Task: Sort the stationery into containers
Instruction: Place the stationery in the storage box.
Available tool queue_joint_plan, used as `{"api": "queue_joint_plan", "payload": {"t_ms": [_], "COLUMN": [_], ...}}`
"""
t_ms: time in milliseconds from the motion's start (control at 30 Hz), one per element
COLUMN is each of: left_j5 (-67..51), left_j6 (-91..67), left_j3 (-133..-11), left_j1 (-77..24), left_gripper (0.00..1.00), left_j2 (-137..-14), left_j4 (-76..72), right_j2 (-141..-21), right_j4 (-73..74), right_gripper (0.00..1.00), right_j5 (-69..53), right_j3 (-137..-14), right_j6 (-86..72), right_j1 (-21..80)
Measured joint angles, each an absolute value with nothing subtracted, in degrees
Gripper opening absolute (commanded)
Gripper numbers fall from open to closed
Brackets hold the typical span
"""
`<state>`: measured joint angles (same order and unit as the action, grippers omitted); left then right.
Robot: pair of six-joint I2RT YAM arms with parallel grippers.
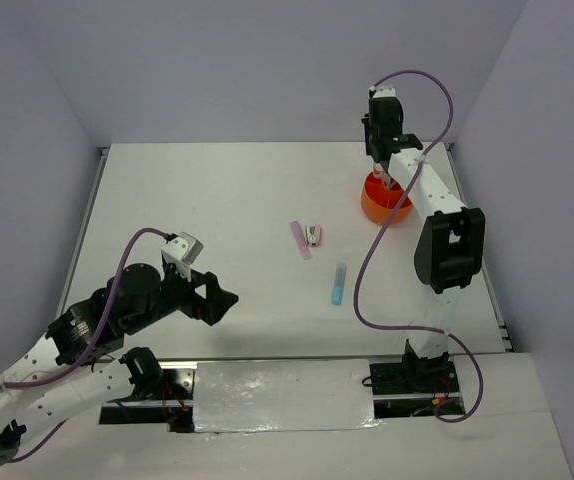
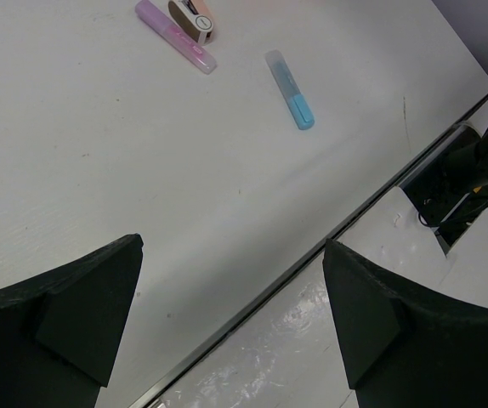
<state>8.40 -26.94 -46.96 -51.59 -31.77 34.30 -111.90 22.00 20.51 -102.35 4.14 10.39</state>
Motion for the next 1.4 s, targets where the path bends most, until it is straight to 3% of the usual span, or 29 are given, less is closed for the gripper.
{"api": "queue_joint_plan", "payload": {"t_ms": [533, 733, 767, 1000, 1033, 1400], "left_j5": [8.2, 8.2, 8.2, 8.2, 8.2, 11.3], "left_j6": [-26.9, -26.9, -26.9, -26.9, -26.9, -27.4], "left_j3": [-46.9, -46.9, -46.9, -46.9, -46.9, -46.9], "left_j1": [-51.6, -51.6, -51.6, -51.6, -51.6, -51.6], "left_gripper": [0.99, 0.99, 0.99, 0.99, 0.99, 0.99], "left_j2": [-31.7, -31.7, -31.7, -31.7, -31.7, -33.9], "left_j4": [34.3, 34.3, 34.3, 34.3, 34.3, 34.6], "right_j2": [-112.0, -112.0, -112.0, -112.0, -112.0, -104.6], "right_j4": [21.1, 20.6, 20.6, 18.9, 18.7, 22.0], "right_gripper": [0.18, 0.44, 0.53, 0.77, 0.86, 1.0], "right_j5": [18.6, 18.6, 18.7, 18.6, 18.3, 13.1], "right_j3": [-99.7, -99.0, -98.8, -96.6, -96.4, -98.5], "right_j6": [2.4, 1.8, 1.6, 1.0, 0.9, -1.6], "right_j1": [9.1, 9.0, 8.9, 8.7, 8.7, 9.3]}}
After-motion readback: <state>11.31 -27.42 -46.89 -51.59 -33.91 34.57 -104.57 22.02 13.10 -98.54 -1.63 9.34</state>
